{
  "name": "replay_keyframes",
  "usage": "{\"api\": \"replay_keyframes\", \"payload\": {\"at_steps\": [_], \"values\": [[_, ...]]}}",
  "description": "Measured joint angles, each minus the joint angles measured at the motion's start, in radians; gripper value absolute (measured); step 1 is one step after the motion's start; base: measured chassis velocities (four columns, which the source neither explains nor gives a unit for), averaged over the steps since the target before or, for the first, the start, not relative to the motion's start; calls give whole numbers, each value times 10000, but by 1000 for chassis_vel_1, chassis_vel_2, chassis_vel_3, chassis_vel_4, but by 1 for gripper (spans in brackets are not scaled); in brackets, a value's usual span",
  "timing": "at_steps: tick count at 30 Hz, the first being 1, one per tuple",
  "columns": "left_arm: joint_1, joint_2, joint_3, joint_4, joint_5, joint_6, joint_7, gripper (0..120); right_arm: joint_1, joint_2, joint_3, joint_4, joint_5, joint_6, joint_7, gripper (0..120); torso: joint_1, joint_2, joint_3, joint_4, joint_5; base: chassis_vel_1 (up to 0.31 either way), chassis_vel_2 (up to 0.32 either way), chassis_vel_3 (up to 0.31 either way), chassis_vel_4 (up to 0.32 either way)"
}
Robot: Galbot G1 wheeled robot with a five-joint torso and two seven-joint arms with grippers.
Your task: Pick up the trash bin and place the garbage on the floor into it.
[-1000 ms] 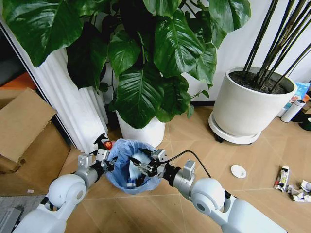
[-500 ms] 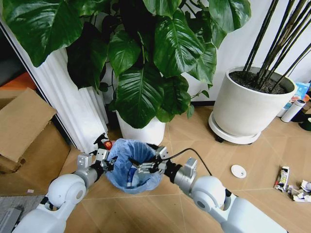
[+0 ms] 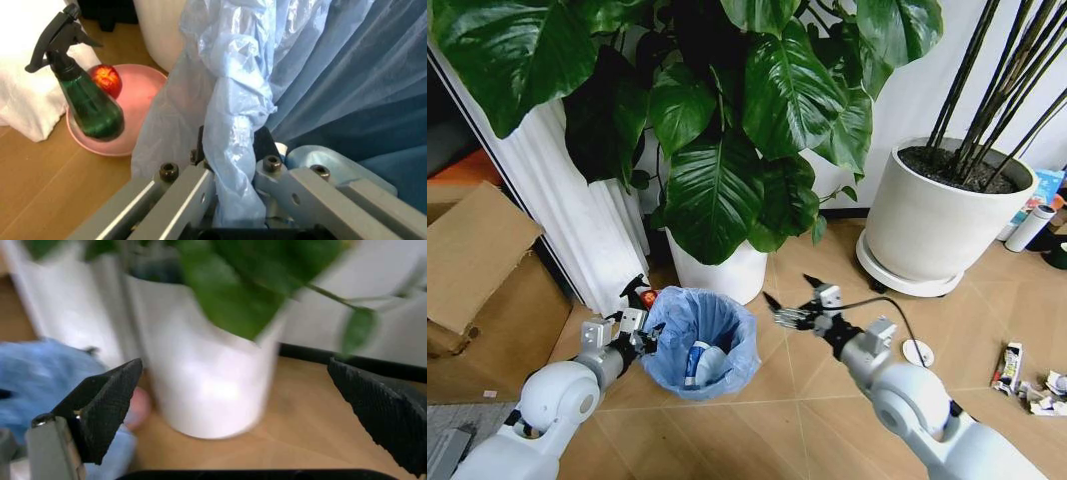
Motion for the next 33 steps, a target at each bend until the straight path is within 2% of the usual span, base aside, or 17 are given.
{"api": "replay_keyframes", "payload": {"at_steps": [9,16,22,33], "values": [[28,3,-36,-129,-3,-1,16,0,-1049,779,1695,-190,-947,255,-154,100,0,0,0,2,0,0,0,0,0],[22,-31,-25,-156,-9,-1,22,0,-1645,1164,2415,-182,-1221,463,-276,100,0,0,0,1,-3,-15,-7,12,7],[33,-35,-9,-188,-6,-3,24,0,-1802,1250,2657,-275,-1339,585,-425,100,0,0,0,0,-3,-73,-80,69,70],[224,7,-71,-345,-6,-7,37,0,-1720,1503,2398,-460,-1457,599,-433,100,0,0,0,2,-3,-113,-109,101,107]]}}
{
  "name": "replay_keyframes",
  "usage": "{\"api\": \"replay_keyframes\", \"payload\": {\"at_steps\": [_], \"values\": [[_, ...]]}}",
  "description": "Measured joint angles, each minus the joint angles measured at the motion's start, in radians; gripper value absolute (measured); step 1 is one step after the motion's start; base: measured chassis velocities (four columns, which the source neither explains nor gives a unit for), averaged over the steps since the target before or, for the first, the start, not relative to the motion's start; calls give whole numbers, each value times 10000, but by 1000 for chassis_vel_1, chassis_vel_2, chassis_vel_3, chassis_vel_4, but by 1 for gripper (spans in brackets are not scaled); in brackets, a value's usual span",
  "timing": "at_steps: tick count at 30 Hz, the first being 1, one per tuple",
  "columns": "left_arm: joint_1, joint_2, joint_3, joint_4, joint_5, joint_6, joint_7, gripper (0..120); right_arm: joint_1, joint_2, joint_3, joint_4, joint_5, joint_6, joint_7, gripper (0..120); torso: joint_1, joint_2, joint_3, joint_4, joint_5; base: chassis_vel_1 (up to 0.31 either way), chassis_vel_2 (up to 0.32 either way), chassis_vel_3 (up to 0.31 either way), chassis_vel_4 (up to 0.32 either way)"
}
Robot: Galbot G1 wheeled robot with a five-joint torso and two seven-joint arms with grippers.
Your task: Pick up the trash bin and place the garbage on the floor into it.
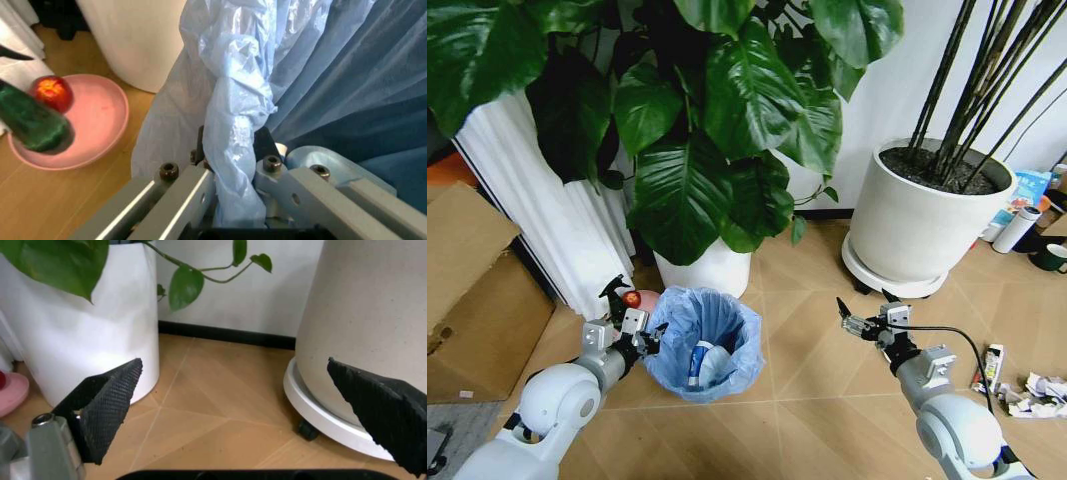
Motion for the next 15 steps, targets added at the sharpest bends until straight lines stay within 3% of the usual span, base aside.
{"api": "replay_keyframes", "payload": {"at_steps": [15], "values": [[66,-9,6,-77,6,0,1,0,-20,232,-7,-74,-95,-1,-16,100,0,0,0,-2,3,-134,-139,142,143]]}}
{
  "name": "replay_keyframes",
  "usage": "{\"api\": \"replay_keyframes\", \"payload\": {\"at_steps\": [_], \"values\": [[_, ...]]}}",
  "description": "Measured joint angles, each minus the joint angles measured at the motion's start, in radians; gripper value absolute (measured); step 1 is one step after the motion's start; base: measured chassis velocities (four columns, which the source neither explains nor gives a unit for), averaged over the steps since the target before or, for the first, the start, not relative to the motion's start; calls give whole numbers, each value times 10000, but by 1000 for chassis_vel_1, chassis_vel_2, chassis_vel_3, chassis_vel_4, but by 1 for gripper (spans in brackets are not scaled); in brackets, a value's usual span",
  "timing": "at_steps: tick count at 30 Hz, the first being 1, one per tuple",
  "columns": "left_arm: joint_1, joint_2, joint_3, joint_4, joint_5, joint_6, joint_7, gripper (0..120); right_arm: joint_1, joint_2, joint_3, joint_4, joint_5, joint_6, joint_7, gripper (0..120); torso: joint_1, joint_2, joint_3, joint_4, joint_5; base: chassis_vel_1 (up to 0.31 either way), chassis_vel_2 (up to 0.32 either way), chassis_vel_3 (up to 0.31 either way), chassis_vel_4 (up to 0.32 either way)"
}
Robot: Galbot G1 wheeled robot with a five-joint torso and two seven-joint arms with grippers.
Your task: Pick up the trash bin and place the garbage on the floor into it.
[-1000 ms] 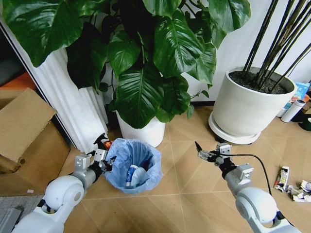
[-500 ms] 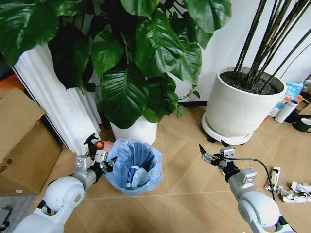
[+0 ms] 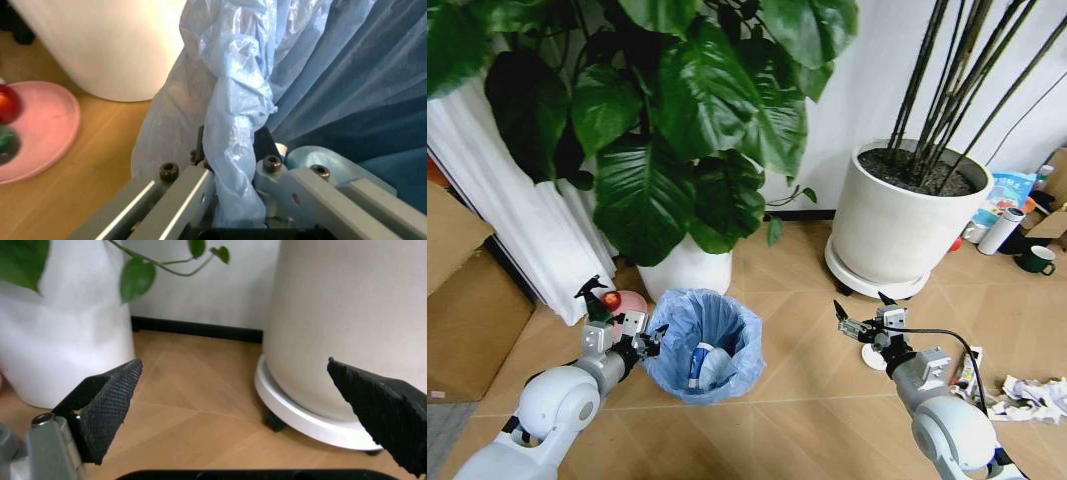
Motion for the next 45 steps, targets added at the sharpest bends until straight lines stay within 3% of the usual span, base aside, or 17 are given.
{"api": "replay_keyframes", "payload": {"at_steps": [24,25,26,30,31,37,45], "values": [[41,-76,46,-17,29,-12,41,0,2,175,-69,-166,-216,50,-46,100,0,-1,0,1,-6,-196,-192,203,197],[40,-81,45,-20,41,-14,40,0,26,133,-105,-254,-235,82,-48,100,0,0,0,1,8,-193,-202,184,188],[33,-91,48,-20,48,-16,43,0,84,68,-141,-407,-269,141,-68,100,0,0,0,0,-8,-193,-161,189,184],[7,-130,48,8,116,-78,38,0,437,-236,-323,-1204,-308,235,-193,100,0,-1,1,-3,13,-145,-149,143,148],[4,-153,42,10,120,-89,32,0,604,-350,-412,-1498,-306,241,-239,100,0,-1,0,-3,-3,-66,-89,61,92],[25,-213,-77,-40,108,-133,-95,0,1245,-656,-1002,-2697,9,200,-458,100,0,-1,1,4,-3,-22,-17,12,22],[101,-370,-255,-114,45,-229,-387,0,2444,-743,-2484,-4862,516,166,-996,100,0,-1,1,2,-1,28,27,-14,-22]]}}
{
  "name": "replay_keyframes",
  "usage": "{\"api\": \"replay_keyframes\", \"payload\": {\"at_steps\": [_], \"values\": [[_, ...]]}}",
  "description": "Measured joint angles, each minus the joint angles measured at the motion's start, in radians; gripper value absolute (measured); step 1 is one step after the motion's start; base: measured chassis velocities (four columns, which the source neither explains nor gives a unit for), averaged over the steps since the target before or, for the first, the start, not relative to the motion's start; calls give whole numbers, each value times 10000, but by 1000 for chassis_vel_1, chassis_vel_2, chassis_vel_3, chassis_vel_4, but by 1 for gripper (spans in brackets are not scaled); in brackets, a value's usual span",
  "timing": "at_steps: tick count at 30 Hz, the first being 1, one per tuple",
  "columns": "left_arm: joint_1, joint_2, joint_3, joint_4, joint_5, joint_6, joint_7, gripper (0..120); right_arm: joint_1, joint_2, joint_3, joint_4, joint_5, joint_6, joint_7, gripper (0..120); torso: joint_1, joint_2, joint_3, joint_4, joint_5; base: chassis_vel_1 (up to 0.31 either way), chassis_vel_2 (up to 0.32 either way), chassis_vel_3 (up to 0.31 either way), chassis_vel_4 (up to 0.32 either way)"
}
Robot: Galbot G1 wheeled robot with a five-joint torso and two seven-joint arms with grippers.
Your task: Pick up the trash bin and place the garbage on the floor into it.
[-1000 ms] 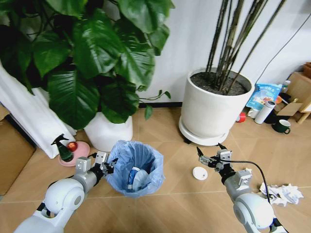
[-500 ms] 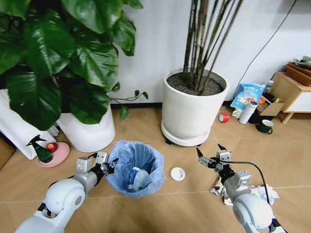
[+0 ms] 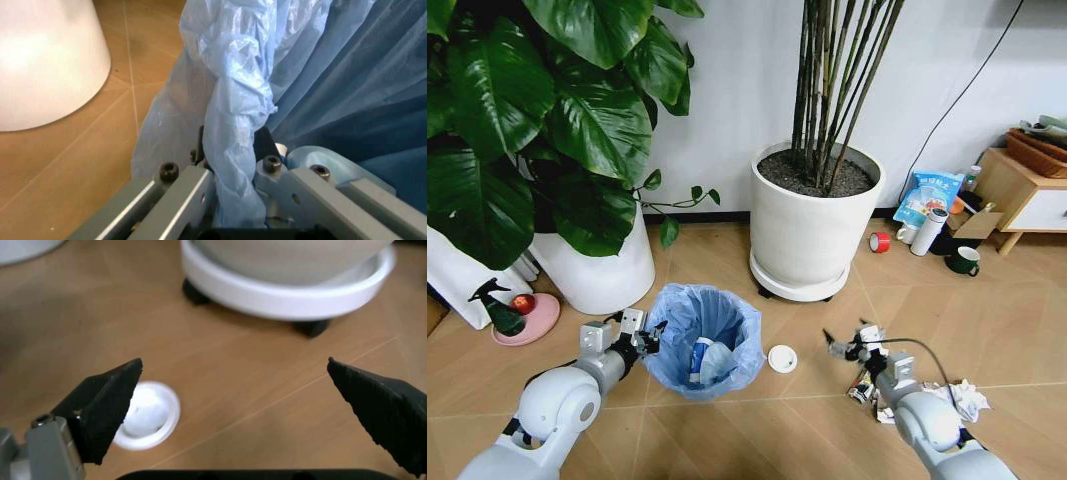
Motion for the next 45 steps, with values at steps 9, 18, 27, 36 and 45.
{"api": "replay_keyframes", "payload": {"at_steps": [9,18,27,36,45], "values": [[-123,-65,-70,19,-133,-45,-218,0,1743,1080,-1423,-2264,56,-199,-263,100,1,0,0,0,-1,0,0,0,0],[-182,38,-45,47,-245,-40,-222,0,2550,2122,-1651,-4102,-537,64,-46,100,1,0,1,-1,-1,0,0,0,0],[-230,151,8,116,-317,-11,-167,0,2935,2503,-1318,-5383,-933,346,-122,100,1,0,0,-2,-1,0,0,0,0],[-252,179,26,156,-319,6,-89,0,3128,2781,-1126,-5931,-1184,463,-168,81,0,0,0,-1,-1,0,0,0,0],[-244,245,24,149,-312,28,2,0,3166,2939,-1011,-6185,-1246,498,-225,53,0,0,-1,-1,0,0,0,0,0]]}}
